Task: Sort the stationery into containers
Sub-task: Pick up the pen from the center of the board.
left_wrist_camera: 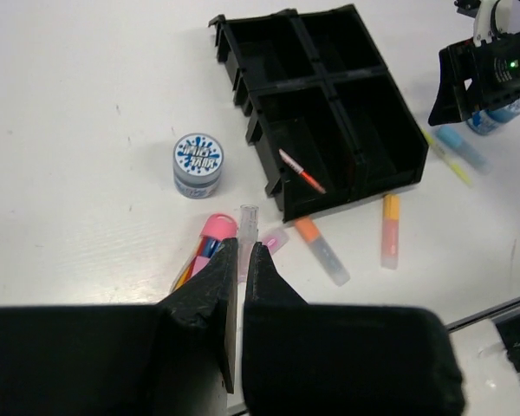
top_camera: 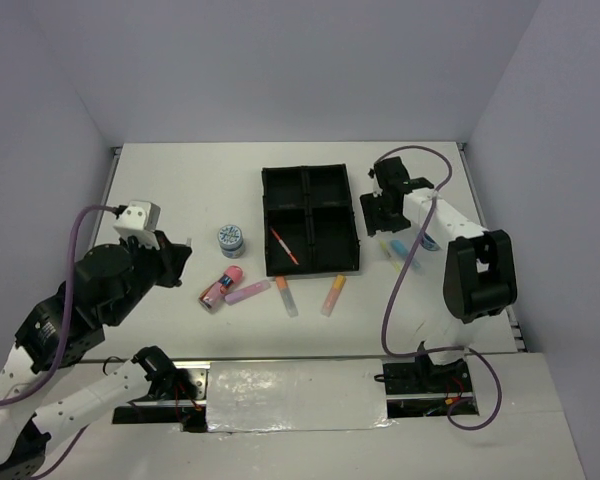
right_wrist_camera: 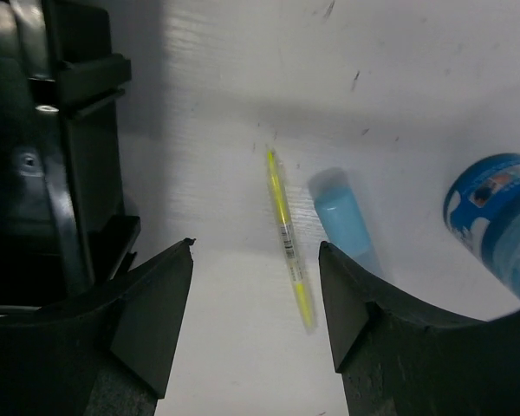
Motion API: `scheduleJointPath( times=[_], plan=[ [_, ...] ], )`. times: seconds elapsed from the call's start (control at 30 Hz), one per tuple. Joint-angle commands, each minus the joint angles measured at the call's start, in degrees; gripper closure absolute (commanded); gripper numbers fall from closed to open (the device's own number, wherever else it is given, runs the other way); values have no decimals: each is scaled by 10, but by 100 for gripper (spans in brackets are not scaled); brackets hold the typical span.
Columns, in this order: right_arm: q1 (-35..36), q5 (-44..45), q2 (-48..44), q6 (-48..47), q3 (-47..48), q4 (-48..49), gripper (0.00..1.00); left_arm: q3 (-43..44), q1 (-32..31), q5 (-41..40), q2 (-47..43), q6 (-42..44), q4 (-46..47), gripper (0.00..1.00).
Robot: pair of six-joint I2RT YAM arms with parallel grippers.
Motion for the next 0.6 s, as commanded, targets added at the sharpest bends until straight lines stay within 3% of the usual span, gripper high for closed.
scheduleJointPath(
  times=[0.0,0.23,0.57],
  plan=[
    [-1,-6,36,-16,2,-21,33,-24,-1,11,-6,37,3,100],
    [-2,-13,44,-7,-49,10,33,-72,-1,13,-6,56,43,100],
    [-2,-6,81,-7,-58,-17,33,-97,-1,32,-2,59,74,100]
  ],
)
